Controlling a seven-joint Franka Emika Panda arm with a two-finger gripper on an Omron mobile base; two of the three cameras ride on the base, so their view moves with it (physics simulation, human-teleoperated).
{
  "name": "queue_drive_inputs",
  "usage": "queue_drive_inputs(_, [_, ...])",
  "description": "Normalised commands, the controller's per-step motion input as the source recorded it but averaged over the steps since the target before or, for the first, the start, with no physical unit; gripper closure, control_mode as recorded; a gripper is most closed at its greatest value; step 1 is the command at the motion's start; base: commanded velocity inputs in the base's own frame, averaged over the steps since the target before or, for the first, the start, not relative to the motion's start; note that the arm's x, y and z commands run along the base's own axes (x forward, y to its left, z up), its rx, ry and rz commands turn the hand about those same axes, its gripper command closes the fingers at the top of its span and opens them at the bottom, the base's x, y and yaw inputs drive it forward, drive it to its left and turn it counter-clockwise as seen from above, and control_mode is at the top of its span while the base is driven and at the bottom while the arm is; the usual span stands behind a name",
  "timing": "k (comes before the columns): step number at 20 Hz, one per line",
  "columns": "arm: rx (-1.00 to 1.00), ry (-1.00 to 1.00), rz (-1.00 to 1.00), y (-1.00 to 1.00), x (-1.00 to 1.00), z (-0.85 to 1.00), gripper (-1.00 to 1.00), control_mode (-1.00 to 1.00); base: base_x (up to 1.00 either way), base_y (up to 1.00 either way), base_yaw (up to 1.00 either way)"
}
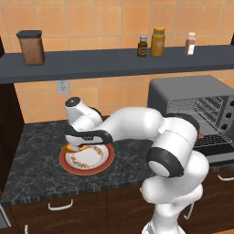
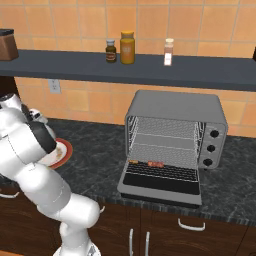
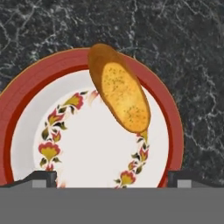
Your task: Pick up the kebab skewer and baguette bread, and place them inside the toaster oven. Close the toaster oven door and start by setting the timer.
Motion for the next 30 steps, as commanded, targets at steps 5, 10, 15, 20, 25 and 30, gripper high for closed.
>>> queue_drive_inputs(5, [0.0,0.04,0.09,0.01,0.0,-0.28,-1.0,-1.0,0.0,0.0,0.0])
queue_drive_inputs(10, [0.0,0.04,0.13,0.08,0.28,-0.41,-1.0,-1.0,0.0,0.0,0.0])
queue_drive_inputs(15, [0.0,0.02,0.12,0.26,0.36,-0.28,-1.0,-1.0,0.0,0.0,0.0])
queue_drive_inputs(20, [0.0,0.02,0.04,0.43,0.04,-0.16,-1.0,-1.0,0.0,0.0,0.0])
queue_drive_inputs(25, [-0.01,0.08,0.0,0.03,0.04,-0.19,-1.0,-1.0,0.0,0.0,0.0])
queue_drive_inputs(30, [-0.01,0.02,0.0,0.0,0.14,-0.14,-1.0,-1.0,0.0,0.0,0.0])
